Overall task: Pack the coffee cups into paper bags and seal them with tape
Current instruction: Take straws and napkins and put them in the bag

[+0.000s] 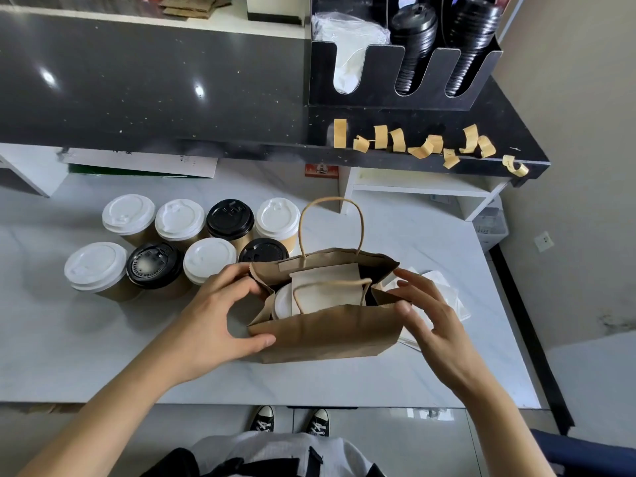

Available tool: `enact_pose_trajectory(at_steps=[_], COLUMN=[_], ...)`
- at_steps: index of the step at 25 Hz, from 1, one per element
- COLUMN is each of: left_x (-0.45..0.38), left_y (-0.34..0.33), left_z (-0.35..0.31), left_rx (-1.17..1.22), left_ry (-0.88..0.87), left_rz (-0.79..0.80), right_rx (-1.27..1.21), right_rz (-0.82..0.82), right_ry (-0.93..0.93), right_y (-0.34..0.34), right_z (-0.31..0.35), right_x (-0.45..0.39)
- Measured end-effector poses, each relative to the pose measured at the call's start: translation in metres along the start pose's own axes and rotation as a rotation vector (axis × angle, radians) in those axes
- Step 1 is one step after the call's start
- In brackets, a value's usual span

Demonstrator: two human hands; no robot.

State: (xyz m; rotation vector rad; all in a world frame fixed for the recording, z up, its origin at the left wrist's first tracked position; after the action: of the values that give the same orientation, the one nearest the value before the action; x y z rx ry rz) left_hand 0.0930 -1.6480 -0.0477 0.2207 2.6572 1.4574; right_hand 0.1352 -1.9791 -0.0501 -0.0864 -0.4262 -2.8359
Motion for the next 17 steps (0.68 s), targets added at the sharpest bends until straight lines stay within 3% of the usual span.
enact_pose_trajectory(at_steps=[6,10,14,17], left_x=[-0.007,-0.010,-0.013,-0.014], left_y=[-0.004,-0.005,-0.006,-0.005], left_z=[0.006,0.005,0.007,0.007], left_rx=[0.069,0.124,0.225,0.230], left_ry=[0.027,0.088,0.159,0.121], left_rz=[-0.021,-0.087,-0.112,-0.048], right_rx=[0.153,0.077,-0.040,0.030], right_rz=[0.060,0.001,0.070,0.080], right_ry=[0.046,0.062,0.077,0.076], right_y=[0.010,0.013,0.017,0.024], right_z=[-0.003,-0.003,-0.004,-0.006], right_x=[-0.006,-0.016,-0.026,-0.034])
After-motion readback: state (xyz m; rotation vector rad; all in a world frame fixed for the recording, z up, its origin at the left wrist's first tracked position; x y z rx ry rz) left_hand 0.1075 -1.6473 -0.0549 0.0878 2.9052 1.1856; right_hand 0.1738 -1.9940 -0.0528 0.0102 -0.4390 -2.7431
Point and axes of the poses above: each hand's wrist, its own x-axis away from the middle knuckle, its own y-axis out of the back of the hand, z = x × y, the point moved 1 cm from there along -x, towards the middle knuckle, and after that the axes turned 11 degrees about -x, right-handed, at the moved point
